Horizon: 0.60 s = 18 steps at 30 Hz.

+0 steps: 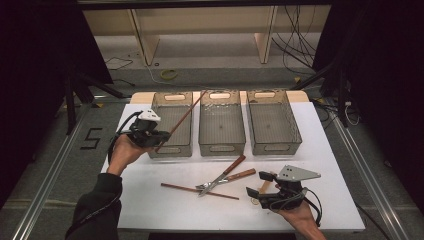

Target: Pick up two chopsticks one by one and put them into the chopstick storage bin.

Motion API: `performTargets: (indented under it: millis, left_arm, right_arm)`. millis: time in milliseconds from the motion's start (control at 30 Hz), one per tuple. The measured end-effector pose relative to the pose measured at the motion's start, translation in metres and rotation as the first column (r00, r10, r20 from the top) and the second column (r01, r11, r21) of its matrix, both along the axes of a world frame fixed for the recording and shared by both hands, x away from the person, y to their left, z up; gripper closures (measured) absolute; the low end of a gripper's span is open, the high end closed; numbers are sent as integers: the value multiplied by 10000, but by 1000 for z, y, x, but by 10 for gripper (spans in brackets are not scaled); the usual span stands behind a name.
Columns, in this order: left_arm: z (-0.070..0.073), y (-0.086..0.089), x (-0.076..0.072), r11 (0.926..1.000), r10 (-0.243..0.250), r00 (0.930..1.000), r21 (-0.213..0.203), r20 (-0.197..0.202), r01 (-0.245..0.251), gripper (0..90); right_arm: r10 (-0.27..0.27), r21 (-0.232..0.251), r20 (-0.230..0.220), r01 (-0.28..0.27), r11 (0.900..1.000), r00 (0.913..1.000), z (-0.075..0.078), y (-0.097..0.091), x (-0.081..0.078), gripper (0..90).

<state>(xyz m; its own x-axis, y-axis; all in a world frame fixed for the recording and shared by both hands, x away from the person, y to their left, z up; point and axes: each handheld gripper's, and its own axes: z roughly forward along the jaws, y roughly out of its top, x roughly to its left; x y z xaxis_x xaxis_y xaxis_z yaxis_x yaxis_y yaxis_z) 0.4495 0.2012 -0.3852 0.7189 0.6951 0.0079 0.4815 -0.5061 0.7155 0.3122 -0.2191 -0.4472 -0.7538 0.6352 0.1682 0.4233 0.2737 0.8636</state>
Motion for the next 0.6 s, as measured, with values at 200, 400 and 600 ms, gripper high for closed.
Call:
performTargets:
  millis: [200,400,600]
  left_arm:
    - [-2,8,11,9986,469,9989,-222,-56,-470,828]
    - [-4,12,23,9952,964,9953,-170,-44,-964,827]
    - [-11,16,34,9916,1288,9913,-92,-271,-1291,827]
  right_arm:
    - [-6,13,-4,6,10000,10000,0,0,0,270]
    - [-7,-6,1,7,10000,10000,0,0,0,270]
    - [-4,4,-17,4,10000,10000,0,0,0,270]
